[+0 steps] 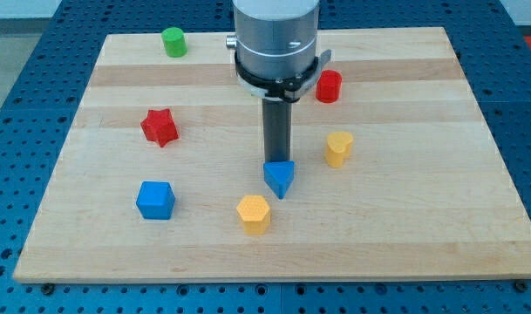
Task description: Push the blue triangle into the yellow hexagon
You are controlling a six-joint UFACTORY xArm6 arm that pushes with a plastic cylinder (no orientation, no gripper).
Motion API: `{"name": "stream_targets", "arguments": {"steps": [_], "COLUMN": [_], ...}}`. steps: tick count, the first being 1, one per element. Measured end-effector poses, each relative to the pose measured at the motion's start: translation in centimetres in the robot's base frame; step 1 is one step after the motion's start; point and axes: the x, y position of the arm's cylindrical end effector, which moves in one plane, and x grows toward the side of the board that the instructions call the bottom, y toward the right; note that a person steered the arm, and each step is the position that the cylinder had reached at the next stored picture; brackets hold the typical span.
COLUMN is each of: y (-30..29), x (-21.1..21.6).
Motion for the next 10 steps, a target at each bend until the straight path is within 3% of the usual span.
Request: {"name": "stream_targets", "arguments": {"steps": [2,4,6,10], "y": [-0.8,7.9,3.8,2.3], "x": [1.8,2.0,3.8,3.5]}}
